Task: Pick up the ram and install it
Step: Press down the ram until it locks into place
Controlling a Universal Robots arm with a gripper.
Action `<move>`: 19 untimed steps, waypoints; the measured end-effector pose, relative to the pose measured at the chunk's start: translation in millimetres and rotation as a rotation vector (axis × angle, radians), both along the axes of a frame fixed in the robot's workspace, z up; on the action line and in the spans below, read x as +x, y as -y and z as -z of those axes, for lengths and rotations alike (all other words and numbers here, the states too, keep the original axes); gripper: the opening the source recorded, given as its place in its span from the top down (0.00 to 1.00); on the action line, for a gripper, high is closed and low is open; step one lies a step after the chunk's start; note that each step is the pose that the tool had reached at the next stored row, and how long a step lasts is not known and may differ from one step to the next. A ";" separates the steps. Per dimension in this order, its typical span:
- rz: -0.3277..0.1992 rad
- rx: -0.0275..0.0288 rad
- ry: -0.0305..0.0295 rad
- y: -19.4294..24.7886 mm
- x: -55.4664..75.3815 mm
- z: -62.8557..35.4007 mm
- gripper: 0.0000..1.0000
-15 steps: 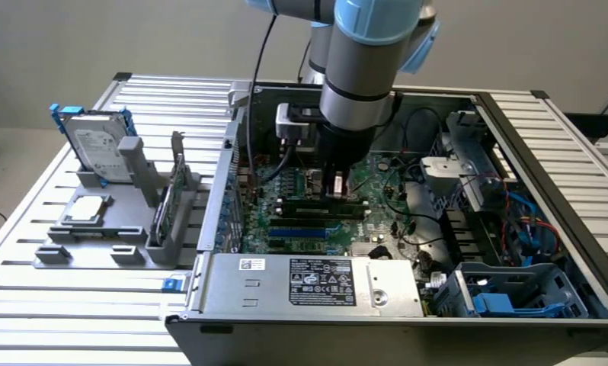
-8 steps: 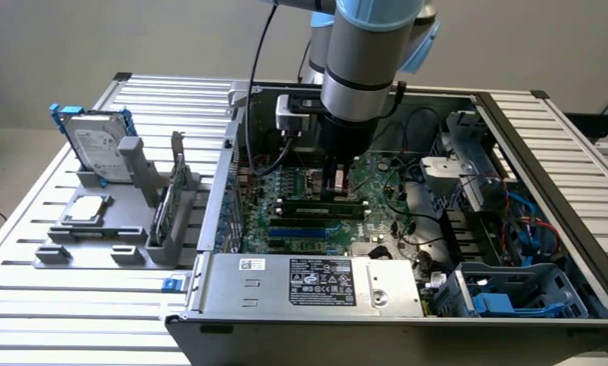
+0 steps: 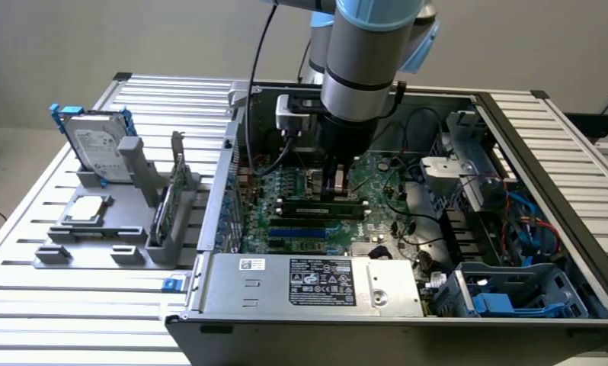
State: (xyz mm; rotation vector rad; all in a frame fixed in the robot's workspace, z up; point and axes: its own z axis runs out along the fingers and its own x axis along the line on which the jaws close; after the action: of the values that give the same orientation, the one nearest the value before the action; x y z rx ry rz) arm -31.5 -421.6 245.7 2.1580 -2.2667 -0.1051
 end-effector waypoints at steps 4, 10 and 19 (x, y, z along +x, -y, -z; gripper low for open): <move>0.000 0.0000 0.0000 0.0 0.0 0.0 0.89; 0.000 -0.0001 0.0013 -0.1 0.0 0.2 0.89; 0.000 0.0001 0.0141 -2.6 -2.3 9.9 0.89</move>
State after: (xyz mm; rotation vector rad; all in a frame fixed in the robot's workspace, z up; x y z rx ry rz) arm -33.7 -418.9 235.8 2.1657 -2.2743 -0.0903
